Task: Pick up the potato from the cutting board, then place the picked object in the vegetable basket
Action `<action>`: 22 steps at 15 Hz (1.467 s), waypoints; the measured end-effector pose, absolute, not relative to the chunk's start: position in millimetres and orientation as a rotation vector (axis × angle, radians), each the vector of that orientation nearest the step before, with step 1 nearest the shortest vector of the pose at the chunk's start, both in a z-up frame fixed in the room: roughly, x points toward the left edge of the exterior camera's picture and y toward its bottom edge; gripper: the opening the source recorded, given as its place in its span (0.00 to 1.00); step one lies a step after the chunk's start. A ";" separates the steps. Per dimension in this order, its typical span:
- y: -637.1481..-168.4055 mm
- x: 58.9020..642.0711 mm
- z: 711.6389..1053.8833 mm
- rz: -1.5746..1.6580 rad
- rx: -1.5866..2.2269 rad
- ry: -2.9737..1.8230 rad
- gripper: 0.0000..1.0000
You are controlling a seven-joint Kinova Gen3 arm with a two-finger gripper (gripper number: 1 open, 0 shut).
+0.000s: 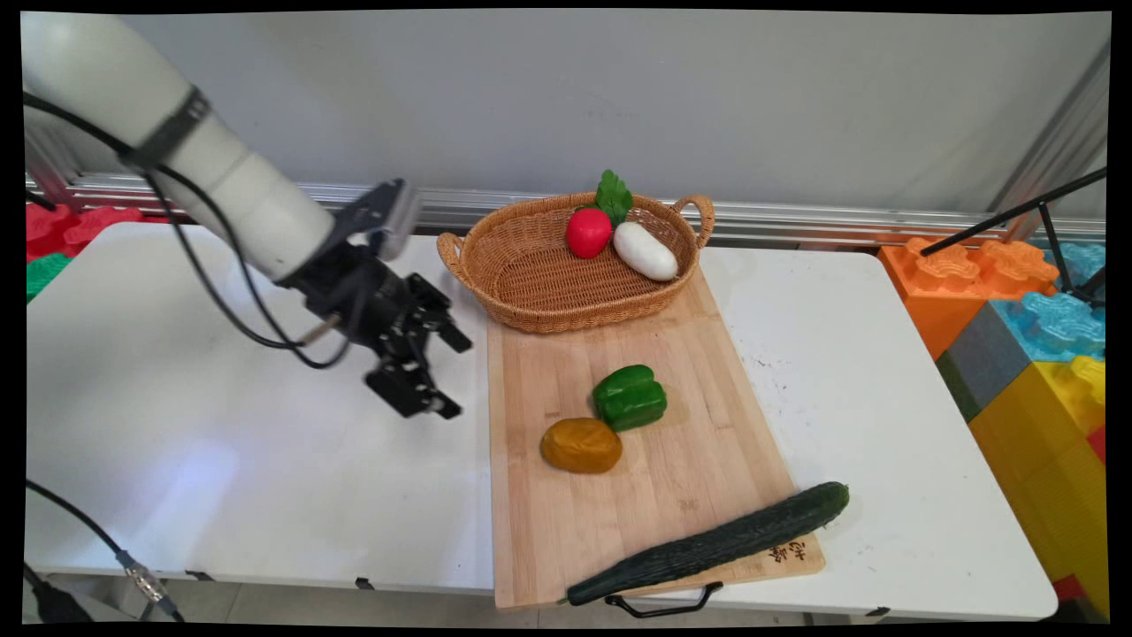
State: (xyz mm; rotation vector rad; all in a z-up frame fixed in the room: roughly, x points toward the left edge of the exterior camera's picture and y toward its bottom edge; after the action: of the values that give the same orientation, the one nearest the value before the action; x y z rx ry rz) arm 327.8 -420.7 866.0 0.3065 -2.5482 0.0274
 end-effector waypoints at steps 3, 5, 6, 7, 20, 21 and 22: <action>-421.7 294.9 846.8 0.027 0.308 -2.523 1.00; -422.7 276.6 830.5 0.032 0.300 -2.516 1.00; -423.5 270.3 823.6 0.034 0.299 -2.515 1.00; -424.1 264.6 816.6 0.036 0.302 -2.513 1.00; -431.1 218.5 739.0 0.007 0.333 -2.472 0.00; -430.9 218.6 737.6 0.009 0.332 -2.470 0.00; -430.1 219.2 737.0 0.007 0.330 -2.470 0.00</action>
State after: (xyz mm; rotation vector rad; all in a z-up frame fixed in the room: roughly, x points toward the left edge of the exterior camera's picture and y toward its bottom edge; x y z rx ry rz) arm 219.2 -430.1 737.0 0.3302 -2.4702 0.0068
